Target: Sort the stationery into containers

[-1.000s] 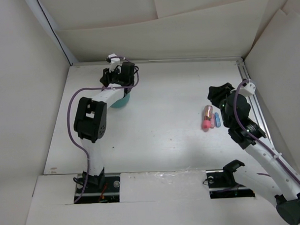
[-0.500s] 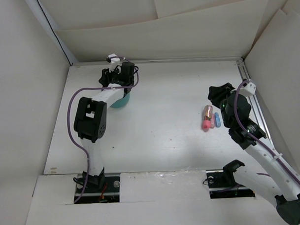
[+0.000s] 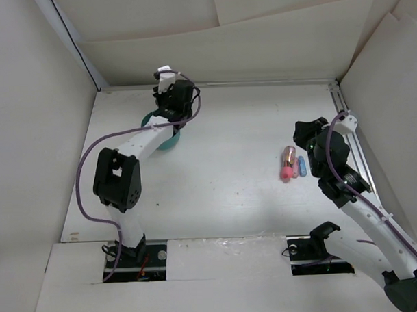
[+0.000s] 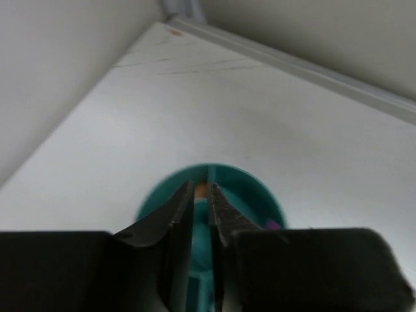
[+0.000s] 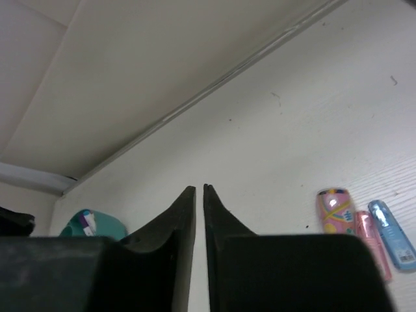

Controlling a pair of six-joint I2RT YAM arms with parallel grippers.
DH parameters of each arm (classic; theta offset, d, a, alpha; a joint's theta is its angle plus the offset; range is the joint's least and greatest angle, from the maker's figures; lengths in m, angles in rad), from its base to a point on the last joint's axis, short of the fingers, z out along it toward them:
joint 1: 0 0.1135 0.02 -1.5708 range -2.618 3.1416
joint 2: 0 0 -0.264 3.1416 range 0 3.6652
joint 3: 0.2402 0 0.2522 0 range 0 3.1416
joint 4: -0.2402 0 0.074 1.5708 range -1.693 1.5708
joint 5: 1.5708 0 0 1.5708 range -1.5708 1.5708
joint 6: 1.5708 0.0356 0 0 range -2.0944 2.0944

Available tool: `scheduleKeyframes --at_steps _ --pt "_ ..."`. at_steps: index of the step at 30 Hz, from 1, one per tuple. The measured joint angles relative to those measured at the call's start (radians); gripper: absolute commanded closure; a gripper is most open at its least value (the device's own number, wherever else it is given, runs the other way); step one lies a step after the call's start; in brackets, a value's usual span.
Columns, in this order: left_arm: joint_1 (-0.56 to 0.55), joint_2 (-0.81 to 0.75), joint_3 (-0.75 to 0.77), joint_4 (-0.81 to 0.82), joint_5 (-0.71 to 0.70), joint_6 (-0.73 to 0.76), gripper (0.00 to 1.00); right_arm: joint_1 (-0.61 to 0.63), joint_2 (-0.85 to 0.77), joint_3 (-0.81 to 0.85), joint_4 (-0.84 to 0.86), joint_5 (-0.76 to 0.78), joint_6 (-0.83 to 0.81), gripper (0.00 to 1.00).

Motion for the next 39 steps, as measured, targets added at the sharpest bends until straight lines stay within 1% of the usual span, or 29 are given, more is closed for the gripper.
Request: scheduleKeyframes --at_steps 2,3,6,10,12,13,15,16,17,18,19,20,21,25,27,29,30,31,33,34,37,38,39 --pt "-0.055 -0.053 0.017 -0.037 0.068 -0.027 0.94 0.000 -0.004 0.000 -0.002 0.022 0.005 0.98" --pt "-0.099 -0.070 0.038 -0.056 0.093 -0.044 0.96 0.000 -0.006 0.000 -0.002 0.035 0.008 1.00" --pt "-0.262 -0.080 0.132 -0.118 0.182 -0.093 0.96 0.000 -0.010 0.000 -0.016 0.076 0.019 1.00" --pt "-0.500 -0.072 0.156 -0.161 0.311 -0.169 0.96 0.000 -0.006 0.002 -0.049 0.140 0.033 1.00" --pt "-0.592 -0.047 0.155 -0.169 0.373 -0.207 0.98 -0.001 0.010 0.011 -0.070 0.174 0.042 0.93" --pt "-0.631 -0.031 0.152 -0.170 0.403 -0.227 0.99 -0.003 0.023 0.016 -0.084 0.188 0.049 0.82" --pt "-0.681 -0.005 0.129 -0.164 0.453 -0.266 1.00 -0.009 0.054 0.032 -0.131 0.210 0.070 0.66" --pt "-0.694 -0.003 0.099 -0.158 0.474 -0.285 1.00 -0.013 0.067 0.034 -0.150 0.216 0.081 0.59" --pt "-0.699 -0.006 0.061 -0.153 0.492 -0.302 0.98 -0.017 0.077 0.034 -0.179 0.220 0.092 0.48" --pt "-0.699 -0.016 0.012 -0.134 0.510 -0.315 0.96 -0.022 0.082 0.034 -0.202 0.219 0.103 0.43" --pt "-0.694 -0.034 -0.051 -0.106 0.528 -0.330 0.96 -0.027 0.084 0.031 -0.225 0.215 0.107 0.39" --pt "-0.687 -0.055 -0.112 -0.089 0.546 -0.341 0.96 -0.035 0.082 0.021 -0.238 0.211 0.111 0.32" --pt "-0.679 -0.084 -0.176 -0.075 0.565 -0.354 0.96 -0.044 0.076 0.007 -0.251 0.200 0.116 0.30" --pt "-0.662 -0.183 -0.314 -0.024 0.596 -0.390 0.94 -0.101 0.071 -0.032 -0.298 0.116 0.127 0.29" --pt "-0.661 -0.248 -0.371 0.014 0.600 -0.402 0.90 -0.127 0.095 -0.034 -0.304 0.077 0.127 0.29" --pt "-0.662 -0.300 -0.407 0.046 0.606 -0.410 0.88 -0.148 0.155 -0.034 -0.307 0.038 0.127 0.29" --pt "-0.662 -0.319 -0.420 0.063 0.615 -0.412 0.87 -0.154 0.188 -0.034 -0.306 0.018 0.127 0.30" --pt "-0.662 -0.333 -0.429 0.079 0.626 -0.412 0.83 -0.160 0.232 -0.034 -0.306 0.001 0.126 0.32" --pt "-0.661 -0.344 -0.446 0.125 0.670 -0.411 0.80 -0.171 0.309 -0.034 -0.303 -0.034 0.122 0.36" --pt "-0.661 -0.344 -0.454 0.145 0.691 -0.412 0.80 -0.178 0.343 -0.034 -0.300 -0.053 0.118 0.38" --pt "-0.662 -0.340 -0.478 0.187 0.768 -0.410 0.76 -0.208 0.410 -0.034 -0.284 -0.108 0.104 0.38" --pt "-0.662 -0.333 -0.481 0.198 0.792 -0.409 0.76 -0.215 0.423 -0.034 -0.280 -0.122 0.098 0.38" --pt "-0.662 -0.323 -0.481 0.213 0.818 -0.409 0.73 -0.222 0.433 -0.034 -0.271 -0.134 0.092 0.36"
